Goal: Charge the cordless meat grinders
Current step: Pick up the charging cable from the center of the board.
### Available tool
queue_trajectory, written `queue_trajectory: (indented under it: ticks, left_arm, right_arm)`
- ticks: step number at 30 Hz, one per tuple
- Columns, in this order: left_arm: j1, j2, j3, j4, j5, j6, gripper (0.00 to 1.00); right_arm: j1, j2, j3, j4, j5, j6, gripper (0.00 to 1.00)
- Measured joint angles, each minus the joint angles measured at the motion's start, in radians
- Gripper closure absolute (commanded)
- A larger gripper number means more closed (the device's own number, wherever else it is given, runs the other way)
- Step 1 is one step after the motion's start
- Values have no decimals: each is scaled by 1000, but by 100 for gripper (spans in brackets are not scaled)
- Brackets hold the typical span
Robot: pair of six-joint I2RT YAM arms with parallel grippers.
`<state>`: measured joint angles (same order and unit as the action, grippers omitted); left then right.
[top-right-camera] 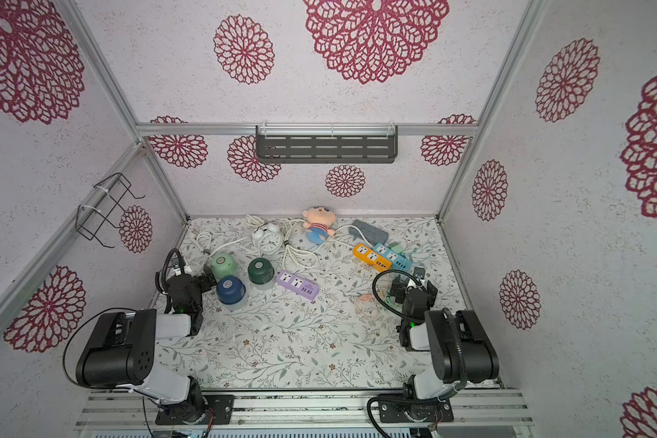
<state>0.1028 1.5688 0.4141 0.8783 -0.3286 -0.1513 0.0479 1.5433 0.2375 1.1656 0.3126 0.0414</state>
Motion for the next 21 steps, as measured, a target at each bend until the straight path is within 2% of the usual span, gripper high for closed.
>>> queue_trajectory:
  ticks: [21]
  left_arm:
    - [0, 0, 0, 0, 0, 0, 3]
  right_arm:
    - [0, 0, 0, -1, -48, -16, 1]
